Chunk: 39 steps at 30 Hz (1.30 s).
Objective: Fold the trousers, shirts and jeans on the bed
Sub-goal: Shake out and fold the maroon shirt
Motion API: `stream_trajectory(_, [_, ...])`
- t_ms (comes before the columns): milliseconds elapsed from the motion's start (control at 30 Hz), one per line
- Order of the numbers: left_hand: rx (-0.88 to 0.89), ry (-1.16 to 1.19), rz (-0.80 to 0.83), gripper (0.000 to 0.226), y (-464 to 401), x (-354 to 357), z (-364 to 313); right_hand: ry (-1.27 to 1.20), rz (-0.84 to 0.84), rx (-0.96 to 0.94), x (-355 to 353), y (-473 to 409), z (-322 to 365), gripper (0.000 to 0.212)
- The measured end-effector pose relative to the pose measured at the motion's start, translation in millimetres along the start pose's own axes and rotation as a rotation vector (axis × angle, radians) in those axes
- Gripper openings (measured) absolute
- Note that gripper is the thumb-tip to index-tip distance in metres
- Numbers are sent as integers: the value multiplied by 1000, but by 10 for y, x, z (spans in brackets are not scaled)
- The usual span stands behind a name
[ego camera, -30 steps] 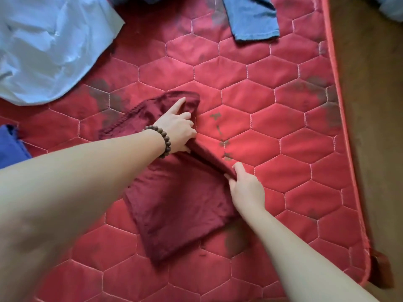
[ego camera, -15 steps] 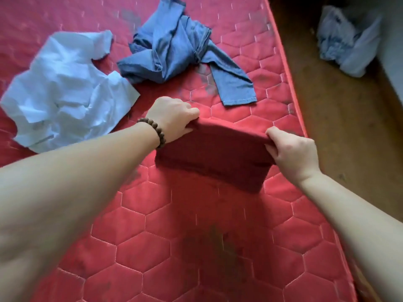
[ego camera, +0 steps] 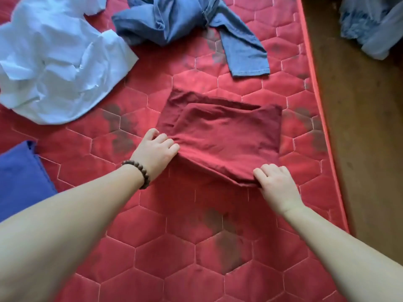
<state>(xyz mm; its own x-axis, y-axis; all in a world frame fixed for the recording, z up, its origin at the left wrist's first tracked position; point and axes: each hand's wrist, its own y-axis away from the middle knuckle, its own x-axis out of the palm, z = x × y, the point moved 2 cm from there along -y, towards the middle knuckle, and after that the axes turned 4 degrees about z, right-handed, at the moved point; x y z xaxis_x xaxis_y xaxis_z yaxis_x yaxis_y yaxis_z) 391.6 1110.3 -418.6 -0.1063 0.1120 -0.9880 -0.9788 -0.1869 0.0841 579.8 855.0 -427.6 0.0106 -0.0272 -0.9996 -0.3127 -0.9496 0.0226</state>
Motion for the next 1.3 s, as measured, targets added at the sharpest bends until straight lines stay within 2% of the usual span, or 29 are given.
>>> stream_trajectory(100, [-4,4,30,19,319,409,-243,-26,130,12,393,242,271,24])
stream_trajectory(267, [-97,31,39,23,661,610,-275,-44,205,18,502,432,625,34])
stream_trajectory(467, [-352,78,93,27,1036,666,56,-130,314,-9,407,440,1348,31])
stream_trajectory(667, [-536,3,374,52,1310,778,382,-153,360,-69,325,355,2238,27])
stream_trajectory(800, [-494,-12,469,63,1404,819,496,-234,436,-160,284,393,2738,20])
stream_trajectory(867, [-462,46,433,67,1449,806,505,-329,505,-170,335,458,2871,9])
stream_trajectory(933, [-468,146,331,67,1489,730,457,-452,604,-152,357,484,2897,20])
stream_trajectory(1000, [-550,265,177,61,1530,630,345,-489,550,-118,307,427,2800,29])
stream_trajectory(1100, [-810,485,62,42,1544,614,172,-507,375,-55,266,104,2437,23])
stream_trajectory(1167, [-1020,763,30,31,1493,677,91,-491,270,51,287,-254,2075,20])
stream_trajectory(1233, [-1238,1023,-45,24,1424,746,59,-469,185,175,307,-629,1710,27])
stream_trajectory(1300, [-1398,1095,-137,23,1354,794,71,-474,151,224,331,-952,1442,33])
